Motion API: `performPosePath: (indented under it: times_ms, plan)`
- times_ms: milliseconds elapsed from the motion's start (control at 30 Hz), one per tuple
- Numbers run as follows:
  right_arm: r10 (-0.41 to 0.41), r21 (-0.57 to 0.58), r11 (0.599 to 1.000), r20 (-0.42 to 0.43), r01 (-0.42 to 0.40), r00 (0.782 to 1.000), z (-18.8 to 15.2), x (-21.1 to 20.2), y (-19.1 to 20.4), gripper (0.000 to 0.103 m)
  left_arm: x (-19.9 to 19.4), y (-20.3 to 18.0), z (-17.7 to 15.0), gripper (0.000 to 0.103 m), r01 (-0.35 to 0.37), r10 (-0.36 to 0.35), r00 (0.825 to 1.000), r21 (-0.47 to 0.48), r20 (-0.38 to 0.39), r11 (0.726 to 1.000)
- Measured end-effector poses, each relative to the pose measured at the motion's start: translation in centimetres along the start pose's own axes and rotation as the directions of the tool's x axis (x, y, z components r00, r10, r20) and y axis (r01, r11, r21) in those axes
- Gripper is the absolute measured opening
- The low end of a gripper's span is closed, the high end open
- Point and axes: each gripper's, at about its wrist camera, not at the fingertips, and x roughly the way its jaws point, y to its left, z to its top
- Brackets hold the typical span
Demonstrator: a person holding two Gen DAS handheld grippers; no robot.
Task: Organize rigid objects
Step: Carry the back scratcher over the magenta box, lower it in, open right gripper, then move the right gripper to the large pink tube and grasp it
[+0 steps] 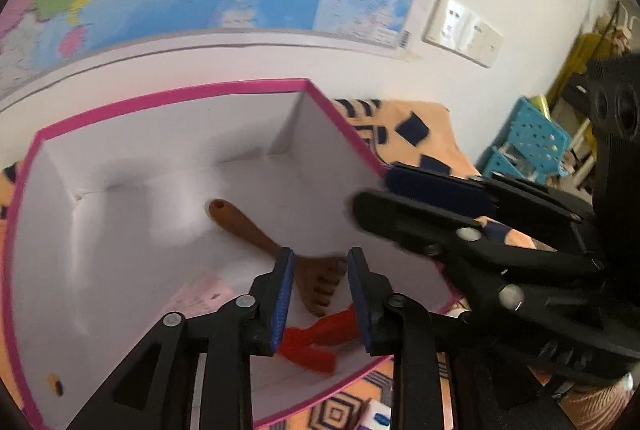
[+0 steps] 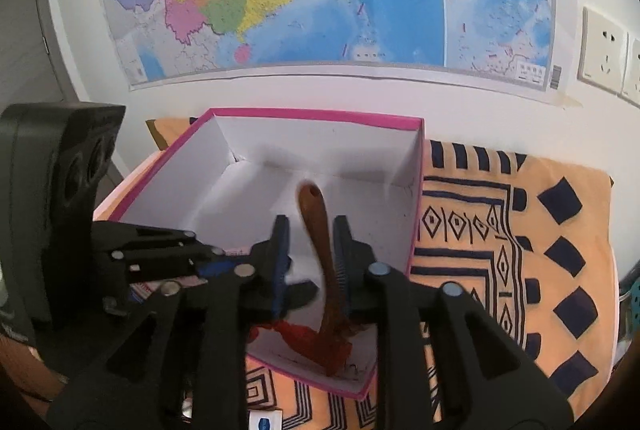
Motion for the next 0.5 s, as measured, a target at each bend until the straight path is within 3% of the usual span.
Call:
performPosePath:
  times_ms: [100,267,300,367,500]
  plan:
    - [-0.005,0.025,1.0,0.016,0.005,1.0,-0.5,-0.7,-0.5,0.035,-1.4,0.6,-0.6,0.034,-0.034,0.035,0.999,-0.015,0.035,0.999]
    - [0.052,0.066,0.996,0.046,-0.055,0.998,-2.0,-2.7,-1.0,0.035,-4.1,0.8,-2.4,0.037,-0.031,0.031,0.996,0.0,0.082,1.0]
    - [0.064,0.069,0.995,0.053,-0.068,0.997,-2.4,-3.2,-1.1,0.036,-4.7,0.8,-2.8,0.042,-0.029,0.028,0.996,0.003,0.088,1.0]
    - [0.109,0.081,0.99,0.058,-0.114,0.992,-3.3,-4.1,-1.2,0.047,-5.7,0.6,-3.7,0.046,-0.017,0.015,0.995,0.02,0.103,1.0]
    - [0.16,0.1,0.981,0.059,-0.165,0.985,-5.2,-5.5,-1.2,0.05,-7.7,0.3,-5.7,0.047,-0.004,-0.001,0.993,0.045,0.12,0.999]
